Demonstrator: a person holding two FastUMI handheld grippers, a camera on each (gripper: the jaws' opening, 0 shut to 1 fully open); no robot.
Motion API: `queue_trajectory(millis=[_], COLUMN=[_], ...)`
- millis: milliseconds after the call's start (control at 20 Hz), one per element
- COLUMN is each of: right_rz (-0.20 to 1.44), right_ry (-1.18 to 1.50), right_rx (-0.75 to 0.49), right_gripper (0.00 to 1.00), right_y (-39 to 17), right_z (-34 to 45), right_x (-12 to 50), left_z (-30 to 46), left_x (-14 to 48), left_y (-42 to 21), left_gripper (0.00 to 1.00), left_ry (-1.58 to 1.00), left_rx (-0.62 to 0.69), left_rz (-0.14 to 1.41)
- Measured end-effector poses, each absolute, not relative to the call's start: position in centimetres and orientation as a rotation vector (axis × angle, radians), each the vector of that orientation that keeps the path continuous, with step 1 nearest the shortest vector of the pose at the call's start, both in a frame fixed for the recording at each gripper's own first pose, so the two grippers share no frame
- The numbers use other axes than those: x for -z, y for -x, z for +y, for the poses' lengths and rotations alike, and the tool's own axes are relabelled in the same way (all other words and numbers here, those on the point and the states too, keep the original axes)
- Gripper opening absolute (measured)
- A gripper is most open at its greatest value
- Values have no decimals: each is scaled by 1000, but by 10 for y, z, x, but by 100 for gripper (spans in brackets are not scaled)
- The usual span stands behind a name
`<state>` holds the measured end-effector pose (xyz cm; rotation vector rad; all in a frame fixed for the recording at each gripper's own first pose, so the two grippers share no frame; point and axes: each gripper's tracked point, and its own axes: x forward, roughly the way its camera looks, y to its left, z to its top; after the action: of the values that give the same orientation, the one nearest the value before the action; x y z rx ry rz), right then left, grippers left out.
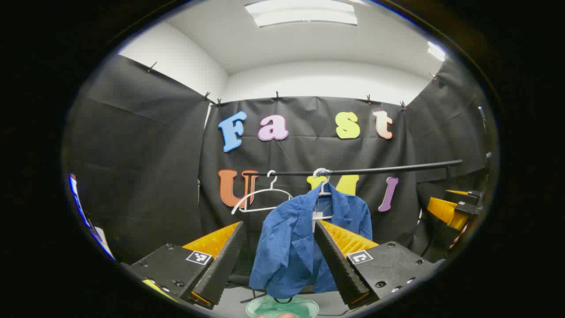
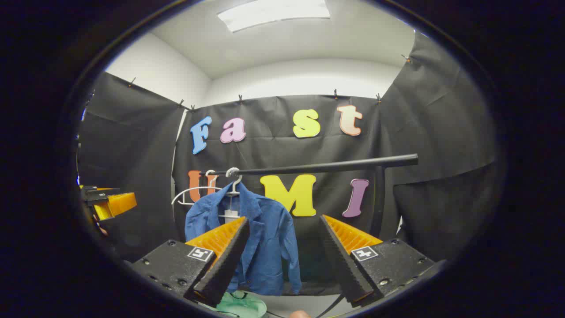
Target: Grasp the clothes on the hanger with both hands and then place them into the laundry hamper below.
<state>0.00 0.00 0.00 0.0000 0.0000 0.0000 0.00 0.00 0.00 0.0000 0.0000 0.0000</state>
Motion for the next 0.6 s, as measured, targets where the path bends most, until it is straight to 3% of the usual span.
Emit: queue_trajectory(millis=[50, 450, 550, 600], right_rz=[3, 31, 40, 45], right_ry=[0, -8, -7, -8], right_rx=[1, -32, -31, -31], right_gripper=[99, 99, 99, 99], right_y=[-1, -12, -14, -15], right_z=[-1, 18, 22, 26], right_x=[1, 8, 10, 12], left_z=[0, 8, 9, 11], left_x=[0, -9, -7, -5], left_y=[0, 2, 4, 3], left_gripper=[91, 100, 96, 100], left_ry=[-4, -42, -56, -63], left_rx=[-2, -13, -9, -7], left_rz=[0, -20, -16, -11])
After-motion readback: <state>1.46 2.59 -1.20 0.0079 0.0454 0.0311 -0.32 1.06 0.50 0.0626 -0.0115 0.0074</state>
